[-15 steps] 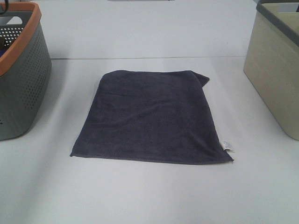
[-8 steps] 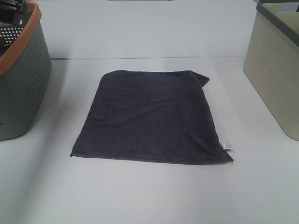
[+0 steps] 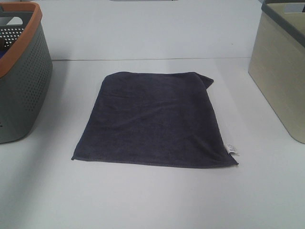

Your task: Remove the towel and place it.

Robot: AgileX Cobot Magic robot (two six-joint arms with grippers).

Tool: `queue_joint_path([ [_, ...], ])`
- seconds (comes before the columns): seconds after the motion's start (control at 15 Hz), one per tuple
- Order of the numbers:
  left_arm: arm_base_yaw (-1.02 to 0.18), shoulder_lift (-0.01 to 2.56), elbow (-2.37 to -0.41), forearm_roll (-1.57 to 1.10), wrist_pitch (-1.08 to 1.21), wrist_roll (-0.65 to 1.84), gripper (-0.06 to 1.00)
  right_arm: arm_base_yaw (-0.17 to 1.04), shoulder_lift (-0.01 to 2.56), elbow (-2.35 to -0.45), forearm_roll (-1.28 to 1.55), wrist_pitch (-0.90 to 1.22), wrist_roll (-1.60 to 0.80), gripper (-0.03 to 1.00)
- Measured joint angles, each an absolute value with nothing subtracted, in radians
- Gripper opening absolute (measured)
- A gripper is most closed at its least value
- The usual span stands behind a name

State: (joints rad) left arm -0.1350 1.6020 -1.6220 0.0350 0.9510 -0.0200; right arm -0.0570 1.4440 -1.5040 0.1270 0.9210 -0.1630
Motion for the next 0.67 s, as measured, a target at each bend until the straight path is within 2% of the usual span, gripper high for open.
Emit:
queue_joint_path([
  [0.13,-0.135,1.602,-1.624,0.039,1.105,-0.032,0.77,-0.057,1.451,-1.6,0.01,1.168,-0.151,0.83],
  [0.4,-0.135,1.581,-1.624,0.042,1.164,-0.099,0.77,-0.057,1.41,-1.564,-0.047,1.206,-0.152,0.83],
  [0.47,-0.135,1.564,-1.623,0.043,1.182,-0.104,0.77,-0.057,1.357,-1.521,-0.048,1.206,-0.155,0.83],
  [0.67,-0.135,1.353,-1.437,0.052,1.152,-0.147,0.77,-0.057,1.077,-1.232,-0.031,1.213,-0.194,0.83],
])
